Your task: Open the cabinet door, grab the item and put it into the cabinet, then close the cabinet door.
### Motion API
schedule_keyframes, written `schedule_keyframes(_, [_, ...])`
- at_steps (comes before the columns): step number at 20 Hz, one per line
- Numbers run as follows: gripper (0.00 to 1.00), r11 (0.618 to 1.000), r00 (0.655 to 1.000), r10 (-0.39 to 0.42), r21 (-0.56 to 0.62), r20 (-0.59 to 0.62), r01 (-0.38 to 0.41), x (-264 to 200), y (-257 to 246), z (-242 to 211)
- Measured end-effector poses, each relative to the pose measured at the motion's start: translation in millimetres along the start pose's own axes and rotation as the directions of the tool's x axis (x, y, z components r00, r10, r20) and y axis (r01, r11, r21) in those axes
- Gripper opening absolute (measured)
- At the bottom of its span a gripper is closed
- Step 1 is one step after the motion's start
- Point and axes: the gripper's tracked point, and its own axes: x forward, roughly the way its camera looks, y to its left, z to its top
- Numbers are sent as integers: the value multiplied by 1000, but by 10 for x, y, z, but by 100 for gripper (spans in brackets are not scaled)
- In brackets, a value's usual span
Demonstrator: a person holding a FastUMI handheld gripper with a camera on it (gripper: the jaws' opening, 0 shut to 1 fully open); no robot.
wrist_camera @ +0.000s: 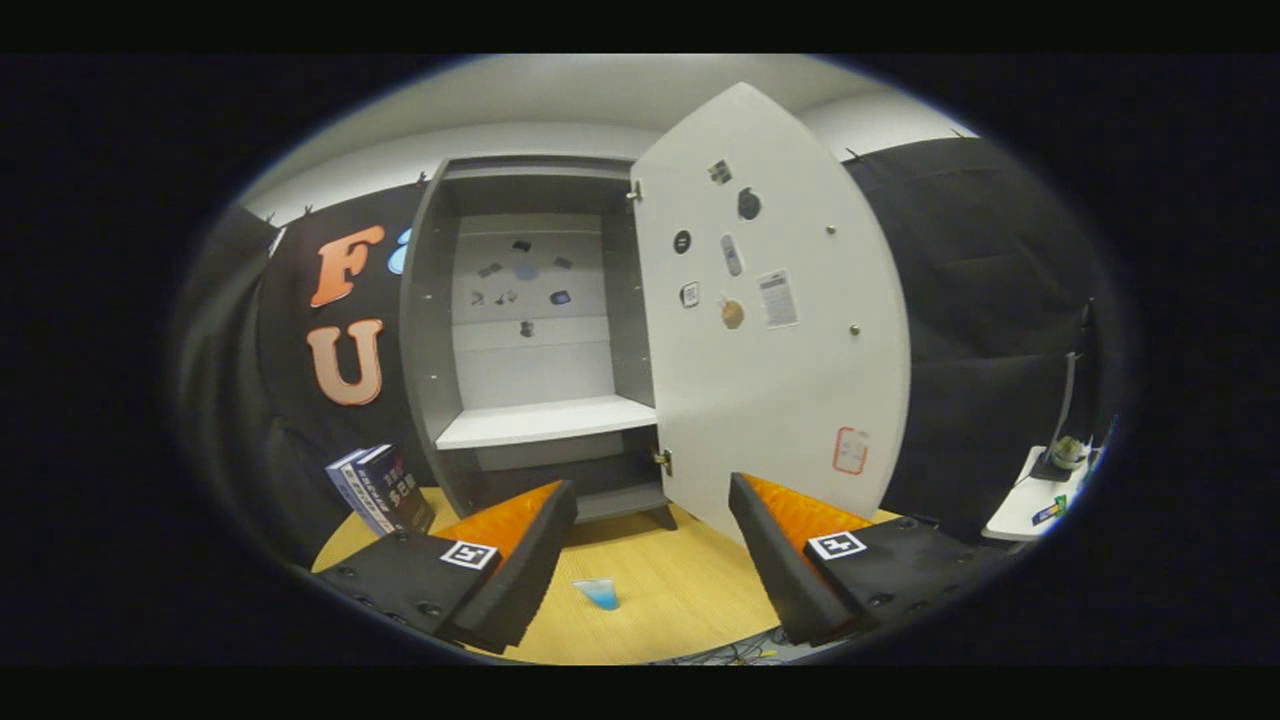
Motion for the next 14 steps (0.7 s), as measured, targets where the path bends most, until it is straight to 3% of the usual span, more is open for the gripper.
schedule_keyframes(5, [98, 996, 994, 75, -49, -81, -79, 137, 279, -527])
schedule_keyframes(9, [98, 990, 979, 92, -93, -181, -110, 272, 387, -1041])
schedule_keyframes(14, [96, 990, 950, 102, -62, -295, -125, 453, 437, -1618])
